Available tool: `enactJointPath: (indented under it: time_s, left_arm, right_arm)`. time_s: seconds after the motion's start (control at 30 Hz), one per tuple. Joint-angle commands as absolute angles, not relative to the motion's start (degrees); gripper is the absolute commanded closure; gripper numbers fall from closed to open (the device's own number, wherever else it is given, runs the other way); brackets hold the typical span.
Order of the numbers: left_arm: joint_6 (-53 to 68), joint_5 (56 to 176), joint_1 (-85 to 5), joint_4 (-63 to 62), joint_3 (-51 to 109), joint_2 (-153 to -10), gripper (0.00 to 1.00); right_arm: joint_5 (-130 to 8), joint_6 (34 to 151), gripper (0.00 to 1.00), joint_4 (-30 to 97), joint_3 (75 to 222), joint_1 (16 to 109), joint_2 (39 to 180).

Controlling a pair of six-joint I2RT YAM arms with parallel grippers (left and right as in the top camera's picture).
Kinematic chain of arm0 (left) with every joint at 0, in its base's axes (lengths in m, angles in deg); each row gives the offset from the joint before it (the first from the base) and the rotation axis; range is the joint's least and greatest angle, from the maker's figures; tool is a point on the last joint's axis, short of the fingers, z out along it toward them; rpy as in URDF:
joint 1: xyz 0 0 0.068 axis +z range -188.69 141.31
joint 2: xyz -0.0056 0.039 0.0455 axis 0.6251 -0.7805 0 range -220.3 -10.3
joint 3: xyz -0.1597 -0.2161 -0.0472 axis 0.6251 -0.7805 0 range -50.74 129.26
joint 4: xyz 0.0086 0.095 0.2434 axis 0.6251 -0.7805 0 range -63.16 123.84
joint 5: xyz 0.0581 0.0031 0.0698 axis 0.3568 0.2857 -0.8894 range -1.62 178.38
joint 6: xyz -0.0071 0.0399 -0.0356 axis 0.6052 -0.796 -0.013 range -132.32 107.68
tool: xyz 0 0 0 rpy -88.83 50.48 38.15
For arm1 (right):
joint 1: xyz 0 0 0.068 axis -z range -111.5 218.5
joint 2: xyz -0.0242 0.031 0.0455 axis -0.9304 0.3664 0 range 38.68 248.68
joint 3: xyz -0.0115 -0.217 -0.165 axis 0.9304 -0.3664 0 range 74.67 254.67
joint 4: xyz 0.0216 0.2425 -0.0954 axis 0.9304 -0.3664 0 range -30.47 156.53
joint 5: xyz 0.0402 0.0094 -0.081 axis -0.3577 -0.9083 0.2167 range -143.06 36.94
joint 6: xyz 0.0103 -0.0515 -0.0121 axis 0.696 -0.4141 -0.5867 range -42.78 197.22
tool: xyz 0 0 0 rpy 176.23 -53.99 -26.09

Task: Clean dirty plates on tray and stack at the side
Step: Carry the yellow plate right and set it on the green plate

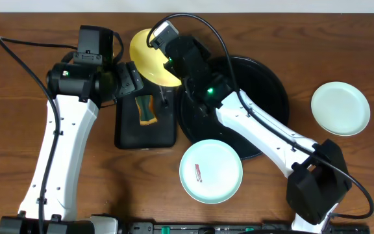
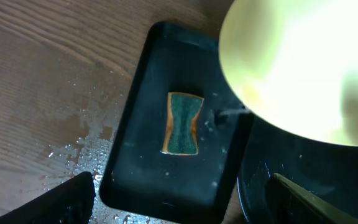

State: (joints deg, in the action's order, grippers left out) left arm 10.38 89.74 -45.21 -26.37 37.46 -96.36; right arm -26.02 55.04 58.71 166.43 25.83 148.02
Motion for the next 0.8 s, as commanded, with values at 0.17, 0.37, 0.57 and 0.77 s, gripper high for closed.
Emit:
enactJointPath:
  time_s: [0.17, 0.37, 0.57, 0.77]
  left_arm:
    - [10.47, 89.41, -45.08, -26.58, 38.25, -96.14, 0.11]
    - [10.47, 89.41, -45.08, -26.61, 38.25, -96.14, 0.12]
    - [10.47, 89.41, -45.08, -26.61, 38.27, -96.14, 0.12]
    - [10.47, 89.41, -45.08, -26.61, 38.27, -96.14, 0.12]
  right_arm:
    - [-24.55, 50.72, 0.99, 61.69, 166.63, 25.52, 147.75]
    - [-24.57, 50.28, 0.99, 62.91, 166.63, 25.54, 147.75]
    - [-24.57, 47.74, 0.99, 65.12, 166.63, 25.52, 147.75]
    - [-24.59, 45.73, 0.99, 65.8, 166.63, 24.89, 147.75]
